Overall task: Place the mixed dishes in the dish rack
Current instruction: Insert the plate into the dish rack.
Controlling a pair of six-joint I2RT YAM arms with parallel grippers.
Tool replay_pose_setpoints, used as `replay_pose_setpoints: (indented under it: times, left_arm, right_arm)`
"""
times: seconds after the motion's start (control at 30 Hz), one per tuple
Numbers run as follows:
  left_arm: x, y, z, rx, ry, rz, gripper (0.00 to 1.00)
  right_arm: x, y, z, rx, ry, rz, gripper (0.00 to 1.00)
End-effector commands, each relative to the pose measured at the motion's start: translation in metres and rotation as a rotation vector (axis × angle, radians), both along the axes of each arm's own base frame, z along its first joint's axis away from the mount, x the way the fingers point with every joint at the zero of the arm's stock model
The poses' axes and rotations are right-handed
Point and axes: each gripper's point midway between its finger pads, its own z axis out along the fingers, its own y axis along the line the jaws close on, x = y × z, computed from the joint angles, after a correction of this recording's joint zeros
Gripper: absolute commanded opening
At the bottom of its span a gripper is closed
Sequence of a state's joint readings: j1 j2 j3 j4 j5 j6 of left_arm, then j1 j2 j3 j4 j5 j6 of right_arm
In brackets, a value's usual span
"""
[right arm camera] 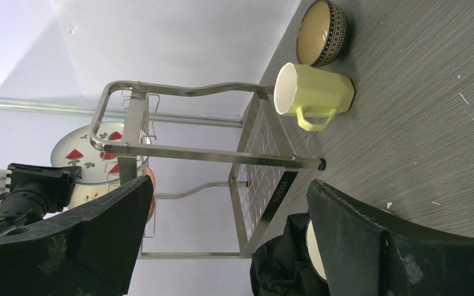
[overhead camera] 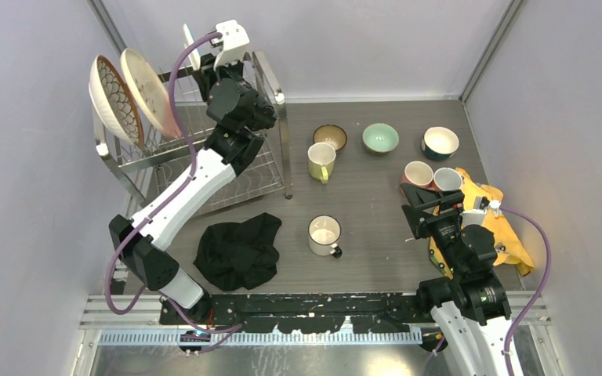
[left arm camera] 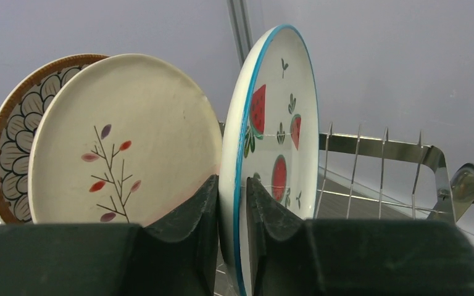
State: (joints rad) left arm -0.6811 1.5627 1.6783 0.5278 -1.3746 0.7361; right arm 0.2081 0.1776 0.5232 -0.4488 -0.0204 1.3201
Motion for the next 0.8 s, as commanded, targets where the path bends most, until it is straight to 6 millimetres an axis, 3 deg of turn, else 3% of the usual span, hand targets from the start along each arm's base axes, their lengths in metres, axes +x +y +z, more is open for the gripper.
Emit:
replay_pose_setpoints:
  times: [0.0, 0.1, 0.33, 0.6, 0.77]
  left_arm:
    - [-0.015, 0.014, 0.021, -0.074, -0.101, -0.014, 0.26]
    - [-0.019, 0.017, 0.023, -0.080, -0.107, -0.025, 0.36]
    - [-0.026, 0.016, 0.030, -0.102, -0.125, -0.148, 0.47]
    - [-0.038, -0.002, 0.041, -0.134, -0.103, -0.427, 0.72]
    - [-0.060, -0.017, 0.051, -0.185, -0.091, -0.644, 0.87]
  right_arm:
    - [0.003, 0.003, -0.001, -0.013, 0.000, 0.011, 1.00]
    - [0.005, 0.004, -0.003, -0.016, 0.009, 0.015, 1.00]
    - [0.009, 0.008, -0.007, -0.020, 0.030, 0.035, 1.00]
    - [0.010, 0.012, -0.014, -0.069, 0.056, 0.069, 1.00]
    - [0.010, 0.018, -0.021, -0.143, 0.089, 0.122, 1.00]
